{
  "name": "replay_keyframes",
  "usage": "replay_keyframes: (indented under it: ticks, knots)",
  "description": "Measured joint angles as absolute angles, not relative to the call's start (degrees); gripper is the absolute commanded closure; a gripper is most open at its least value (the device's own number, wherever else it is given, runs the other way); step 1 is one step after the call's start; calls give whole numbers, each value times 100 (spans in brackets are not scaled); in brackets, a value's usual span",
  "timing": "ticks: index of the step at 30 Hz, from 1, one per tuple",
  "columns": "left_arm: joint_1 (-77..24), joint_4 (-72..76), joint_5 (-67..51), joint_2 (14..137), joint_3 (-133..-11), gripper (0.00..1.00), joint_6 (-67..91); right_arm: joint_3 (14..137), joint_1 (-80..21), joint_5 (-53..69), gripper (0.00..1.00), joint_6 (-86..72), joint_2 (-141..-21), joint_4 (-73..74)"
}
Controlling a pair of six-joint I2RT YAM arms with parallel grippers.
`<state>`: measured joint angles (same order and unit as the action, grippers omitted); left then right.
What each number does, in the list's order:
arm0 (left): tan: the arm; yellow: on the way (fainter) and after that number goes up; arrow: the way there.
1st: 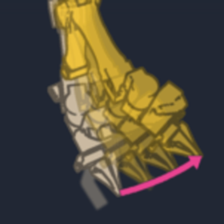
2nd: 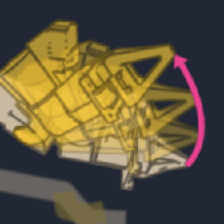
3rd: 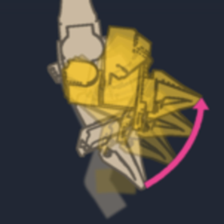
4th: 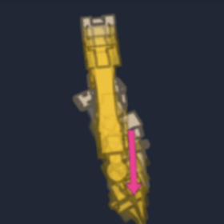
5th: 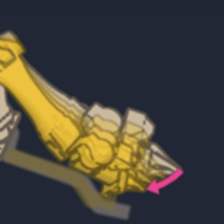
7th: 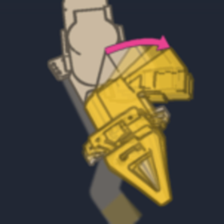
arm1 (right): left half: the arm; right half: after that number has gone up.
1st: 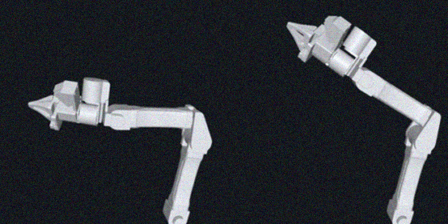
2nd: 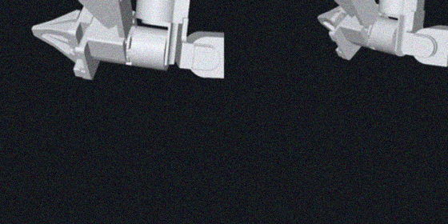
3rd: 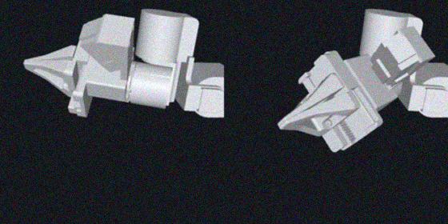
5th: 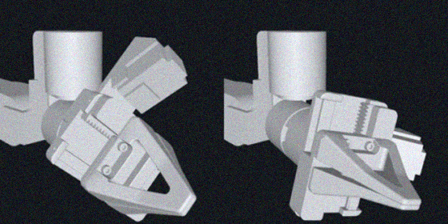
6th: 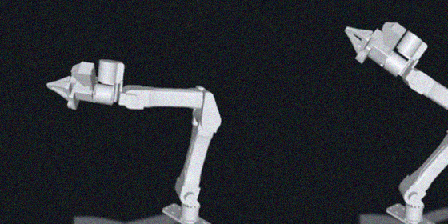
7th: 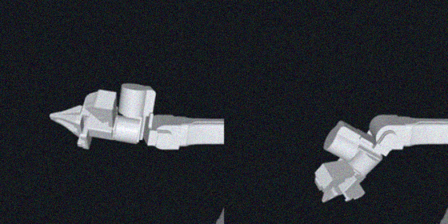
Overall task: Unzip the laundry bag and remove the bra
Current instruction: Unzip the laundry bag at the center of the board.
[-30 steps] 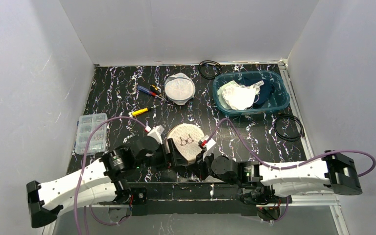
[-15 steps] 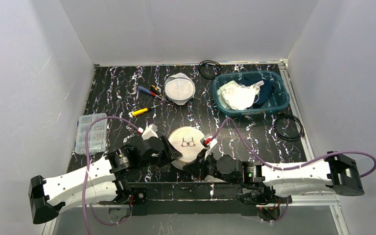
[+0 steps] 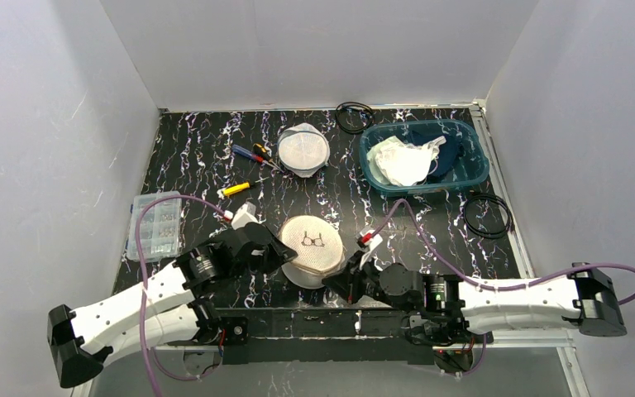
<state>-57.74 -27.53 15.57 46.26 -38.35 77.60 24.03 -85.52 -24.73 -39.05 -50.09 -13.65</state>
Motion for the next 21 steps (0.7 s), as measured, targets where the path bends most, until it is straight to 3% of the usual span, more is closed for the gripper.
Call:
replay_keyframes:
  ticks: [7,12,13,16,17,19,21]
  knots:
    - [-5133,-2550,958,4434,-3835,100,7105,2268,-8552,-2842,99,-3944,-4313,-812]
    - [-4519,-2276,84,5002,-4119,98,6355,2270,-8552,-3116,99,-3837,-4211,-475]
    - [-4407,-2217,-113,5214,-4228,91,6191,2270,-8552,-3164,99,-3811,-4222,-436]
    - [-4202,-2036,-526,5774,-4427,50,5769,2270,-8552,-3282,99,-3743,-4338,-346]
    - [-4158,-1981,-617,5902,-4438,41,5662,2270,-8552,-3282,99,-3732,-4381,-327]
    - [-4097,-1981,-773,6023,-4434,31,5561,2270,-8554,-3256,99,-3730,-4504,-314]
    - [-4066,-2016,-888,5937,-4421,28,5564,2270,-8552,-3192,99,-3734,-4622,-331]
